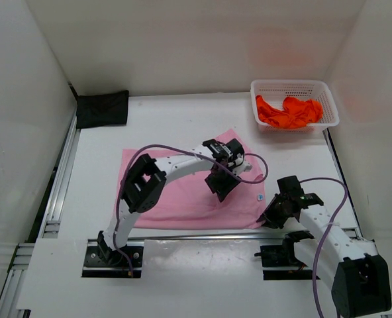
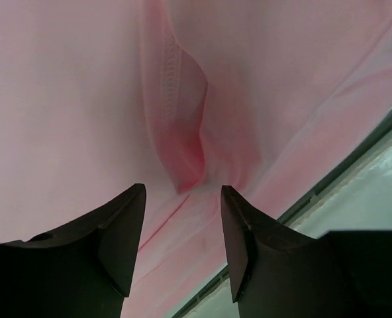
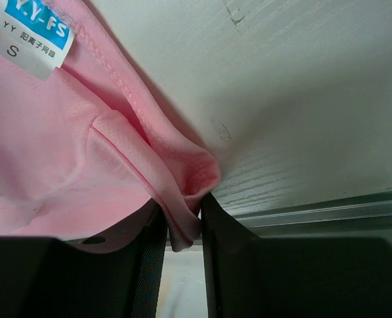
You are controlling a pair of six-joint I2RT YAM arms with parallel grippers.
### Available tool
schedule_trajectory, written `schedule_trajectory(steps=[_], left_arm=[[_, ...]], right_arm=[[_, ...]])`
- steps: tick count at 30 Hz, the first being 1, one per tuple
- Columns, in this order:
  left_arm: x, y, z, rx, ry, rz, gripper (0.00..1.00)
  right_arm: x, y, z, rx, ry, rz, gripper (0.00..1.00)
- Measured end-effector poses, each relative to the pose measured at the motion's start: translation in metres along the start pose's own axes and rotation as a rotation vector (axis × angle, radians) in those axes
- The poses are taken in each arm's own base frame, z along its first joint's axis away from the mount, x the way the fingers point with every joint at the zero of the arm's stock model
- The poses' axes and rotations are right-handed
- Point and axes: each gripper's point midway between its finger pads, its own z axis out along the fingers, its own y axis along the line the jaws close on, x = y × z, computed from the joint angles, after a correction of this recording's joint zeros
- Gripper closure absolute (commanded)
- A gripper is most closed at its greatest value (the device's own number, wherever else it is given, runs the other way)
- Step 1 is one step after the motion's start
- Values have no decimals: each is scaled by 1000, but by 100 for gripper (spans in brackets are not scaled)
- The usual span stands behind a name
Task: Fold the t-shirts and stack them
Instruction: Fold the flattened tshirt in 1/3 of the way
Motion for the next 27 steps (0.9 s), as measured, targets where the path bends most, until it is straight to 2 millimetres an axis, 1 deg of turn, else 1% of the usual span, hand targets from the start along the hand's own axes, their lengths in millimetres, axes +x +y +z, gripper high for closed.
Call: schedule_trajectory(steps=[2,4,6,7,10,11,12,14,15,17,21,25,27], left_arm=[[9,-3,14,10,49,1,39],[11,-4,18,12,60,1,39],[8,-5,19,12,57,4,39],[6,-4,20,11,50,5,40],[7,-5,20,13,52,2,53],[8,-6,21,17,55,2,68],[10,-6,22,21,61,0,76],[14,-6,24,25,72,-1,88],[16,-7,25,29,79,-2,90],[19,-8,27,37,87,-2,90],[25,-8,29,42,101,-6,90],[32,5,29,8,109,-23,90],[35,13,25,-9,106,-38,90]], right_arm=[[0,0,0,3,-2,-1,70],[-1,0,0,4,-4,3,70],[-1,0,0,5,-5,3,70],[-1,0,0,4,-6,3,70],[-2,0,0,2,-11,2,71],[-2,0,0,2,-17,1,72],[-3,0,0,4,-20,1,75],[-4,-1,0,9,-30,0,77],[-5,-2,0,11,-33,0,78],[-6,-3,0,15,-37,0,78],[-6,-3,0,18,-40,0,82],[-6,-5,0,27,-43,1,90],[-7,-5,0,27,-47,3,91]])
